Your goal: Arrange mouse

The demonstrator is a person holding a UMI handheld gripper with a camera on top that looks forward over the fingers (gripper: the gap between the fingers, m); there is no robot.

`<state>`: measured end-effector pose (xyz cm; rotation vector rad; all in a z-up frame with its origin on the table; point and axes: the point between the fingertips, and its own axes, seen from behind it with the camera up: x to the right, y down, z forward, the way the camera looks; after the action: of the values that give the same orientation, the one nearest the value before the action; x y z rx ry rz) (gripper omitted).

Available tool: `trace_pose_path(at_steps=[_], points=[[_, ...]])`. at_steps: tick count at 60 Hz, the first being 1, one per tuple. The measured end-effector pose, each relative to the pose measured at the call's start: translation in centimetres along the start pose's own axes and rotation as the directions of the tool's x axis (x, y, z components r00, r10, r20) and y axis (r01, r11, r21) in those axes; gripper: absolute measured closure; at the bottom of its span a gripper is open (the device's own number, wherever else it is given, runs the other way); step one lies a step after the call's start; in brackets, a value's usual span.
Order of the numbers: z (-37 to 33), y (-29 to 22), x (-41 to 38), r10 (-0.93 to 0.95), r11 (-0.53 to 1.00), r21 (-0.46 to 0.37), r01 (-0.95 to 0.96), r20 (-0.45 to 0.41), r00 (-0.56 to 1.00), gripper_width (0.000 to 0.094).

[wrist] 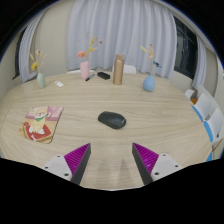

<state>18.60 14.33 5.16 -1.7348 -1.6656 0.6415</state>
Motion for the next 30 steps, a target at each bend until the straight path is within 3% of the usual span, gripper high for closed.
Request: trace_pose_path(at_steps=[30], points=[[11.6, -3.3, 2.2, -0.028, 0.999, -0.034, 0.030, 0.054, 0.998, 0.0085]])
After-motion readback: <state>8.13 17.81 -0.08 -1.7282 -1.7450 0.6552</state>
